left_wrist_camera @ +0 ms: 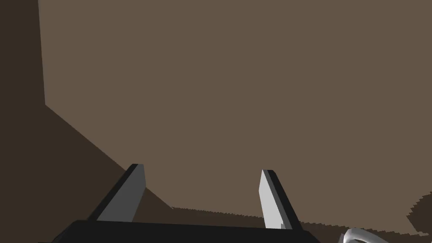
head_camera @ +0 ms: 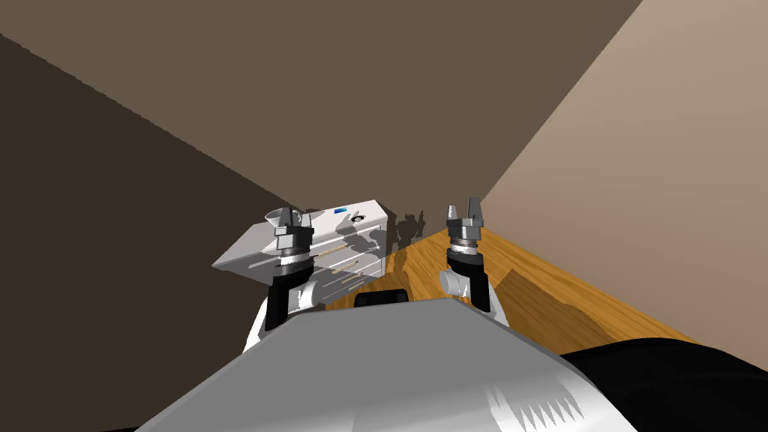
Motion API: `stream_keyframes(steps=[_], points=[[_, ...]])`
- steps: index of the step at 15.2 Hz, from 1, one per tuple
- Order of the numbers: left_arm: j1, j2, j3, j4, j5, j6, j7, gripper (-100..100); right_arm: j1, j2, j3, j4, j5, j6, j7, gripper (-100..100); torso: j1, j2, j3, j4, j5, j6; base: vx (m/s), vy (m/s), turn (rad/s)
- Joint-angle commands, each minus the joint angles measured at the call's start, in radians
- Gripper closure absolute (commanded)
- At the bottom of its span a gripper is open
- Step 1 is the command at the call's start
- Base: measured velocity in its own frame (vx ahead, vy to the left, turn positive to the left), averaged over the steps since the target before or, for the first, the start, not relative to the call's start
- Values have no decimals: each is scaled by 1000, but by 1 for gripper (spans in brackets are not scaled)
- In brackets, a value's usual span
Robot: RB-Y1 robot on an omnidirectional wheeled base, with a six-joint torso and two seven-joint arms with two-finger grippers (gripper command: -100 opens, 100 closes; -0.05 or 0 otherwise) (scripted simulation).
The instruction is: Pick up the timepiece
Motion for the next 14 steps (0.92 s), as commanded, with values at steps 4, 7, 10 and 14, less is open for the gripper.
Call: stream_keyframes(steps=[4,7,10,14], points=[[-71,94,0,33,9,78,17,-100,0,0,0,0,0,0,0,0,1,0,0,0,0,0,-7,5,-23],[-130,130,0,61,16,142,31,-100,0,0,0,0,0,0,0,0,2,1,0,0,0,0,-16,15,-30],[-164,145,0,77,20,182,40,-100,0,0,0,0,0,0,0,0,1,0,0,0,0,0,-13,11,-24],[-243,172,-1,115,30,271,59,-100,0,0,0,0,0,0,0,0,1,1,0,0,0,0,-16,12,-33]])
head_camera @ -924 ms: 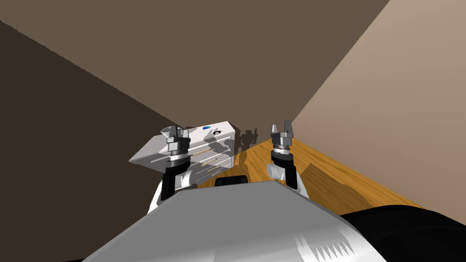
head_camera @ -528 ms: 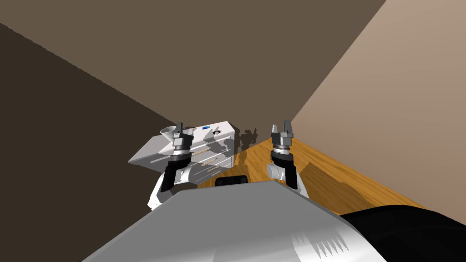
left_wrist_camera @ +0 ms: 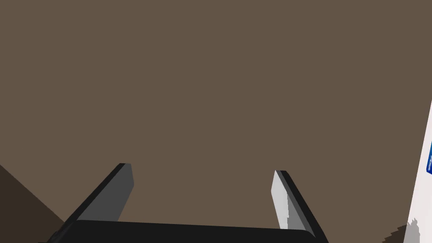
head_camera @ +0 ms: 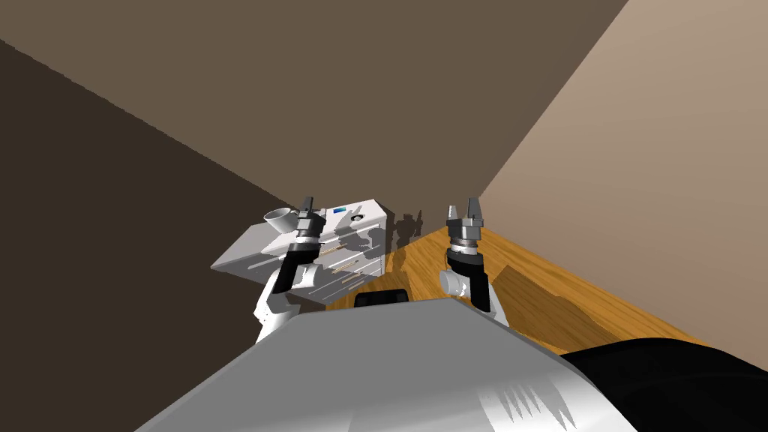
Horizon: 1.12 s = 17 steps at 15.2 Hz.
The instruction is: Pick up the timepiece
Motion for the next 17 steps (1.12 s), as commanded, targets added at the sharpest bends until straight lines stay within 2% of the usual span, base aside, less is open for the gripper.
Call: stream_keyframes(steps=[1,2,3,4,5,6,7,9,10,12,13,16,17], points=[[-18,2,-3,8,0,28,2,-100,0,0,0,0,0,0,0,0,0,0,0,0,0,0,-11,11,-12],[-60,14,-3,29,6,66,13,-100,0,0,0,0,0,0,0,0,0,0,0,0,0,0,-11,10,-29],[-62,14,-3,29,6,78,13,-100,0,0,0,0,0,0,0,0,0,0,0,0,0,0,-13,10,-34],[-93,24,-4,52,11,104,24,-100,0,0,0,0,0,0,0,0,0,0,0,0,0,0,-17,13,-38],[-108,24,-4,52,11,121,24,-100,0,0,0,0,0,0,0,0,0,0,0,0,0,0,-18,15,-35],[-108,24,-4,52,11,131,24,-100,0,0,0,0,0,0,0,0,0,0,0,0,0,0,-12,13,-15],[-150,33,-4,75,18,158,36,-100,0,0,0,0,0,0,0,0,0,0,0,0,0,0,-16,13,-28],[-156,33,-4,75,18,187,36,-100,0,0,0,0,0,0,0,0,0,0,0,0,0,0,-14,11,-26],[-202,41,-4,100,24,218,49,-100,0,0,0,0,0,0,0,0,0,0,0,0,0,0,-11,12,-26],[-206,41,-4,100,24,246,49,-100,0,0,0,0,0,0,0,0,0,0,0,0,0,0,-12,10,-28],[-249,48,-5,126,31,276,62,-100,0,0,0,0,0,0,0,0,0,0,0,0,0,0,-14,11,-34],[-258,48,-5,126,31,308,62,-100,0,0,0,0,0,0,0,0,0,0,0,0,0,0,-12,9,-17],[-306,54,-5,153,38,345,75,-100,0,0,0,0,0,0,0,0,-1,0,0,0,0,0,-12,8,-30]])
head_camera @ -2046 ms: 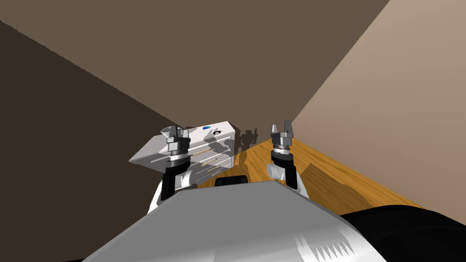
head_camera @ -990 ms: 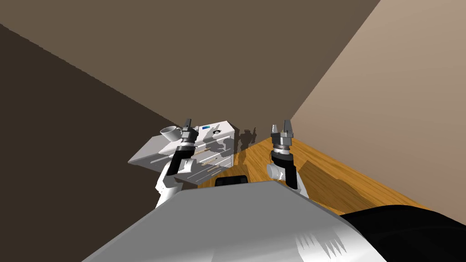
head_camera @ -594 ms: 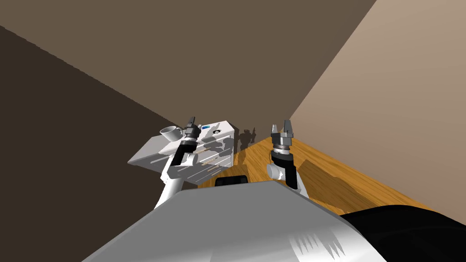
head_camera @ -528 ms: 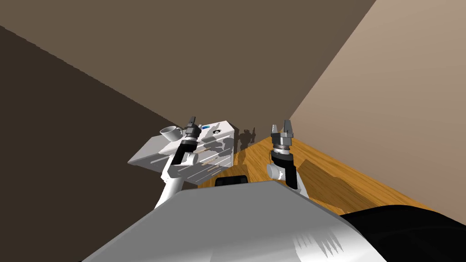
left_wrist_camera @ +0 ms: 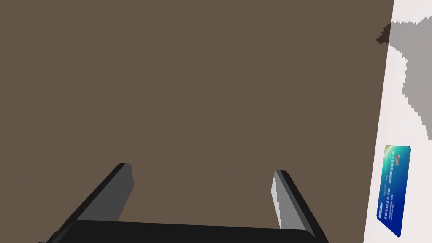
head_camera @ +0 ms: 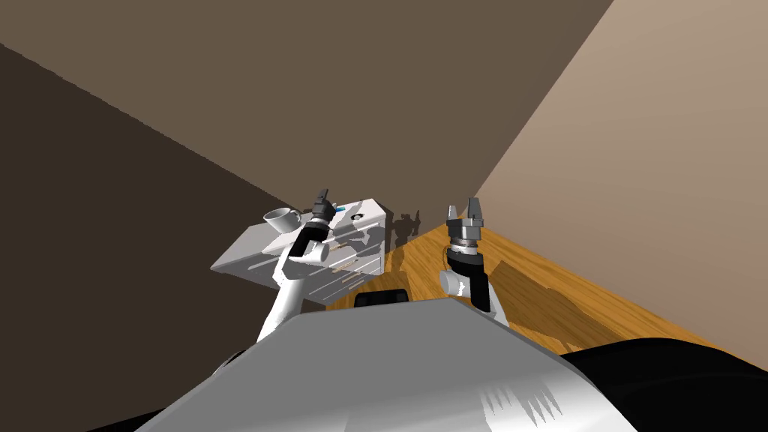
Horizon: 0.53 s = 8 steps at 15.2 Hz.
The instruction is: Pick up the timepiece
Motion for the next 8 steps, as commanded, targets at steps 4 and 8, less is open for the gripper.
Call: stream_keyframes(steps=[4,8], points=[[-87,10,-1,39,12,105,24,-100,0,0,0,0,0,0,0,0,0,0,0,0,0,0,-15,12,-33],[-142,14,-2,67,20,179,38,-100,0,0,0,0,0,0,0,0,0,0,0,0,0,0,-12,9,-23]])
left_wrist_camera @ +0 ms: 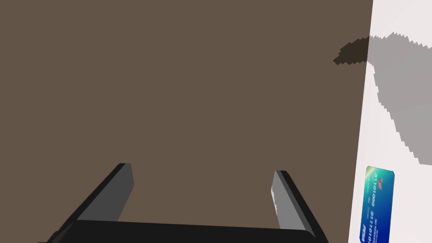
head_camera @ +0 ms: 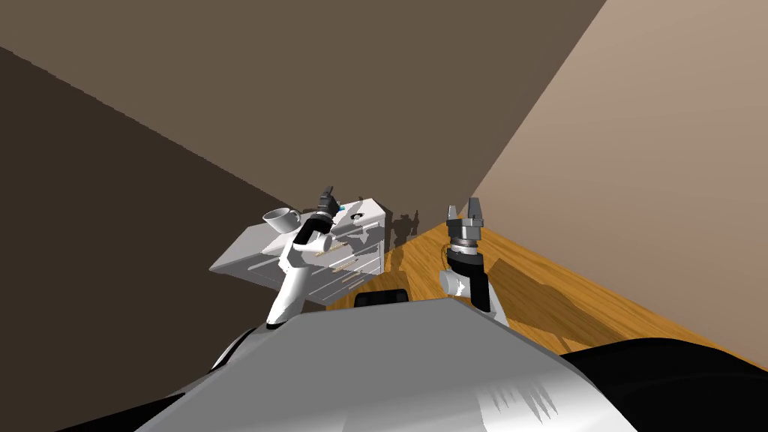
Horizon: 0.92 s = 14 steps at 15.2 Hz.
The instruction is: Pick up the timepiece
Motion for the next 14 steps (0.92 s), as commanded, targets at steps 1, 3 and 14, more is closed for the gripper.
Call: stream_keyframes(steps=[1,3,14], points=[[-22,3,1,9,4,45,6,-100,0,0,0,0,0,0,0,0,0,0,0,0,0,0,-12,8,-22],[-78,7,0,38,11,90,21,-100,0,0,0,0,0,0,0,0,0,0,0,0,0,0,-17,11,-41],[-247,11,-2,128,34,310,65,-100,0,0,0,0,0,0,0,0,0,0,0,0,0,0,-13,11,-26]])
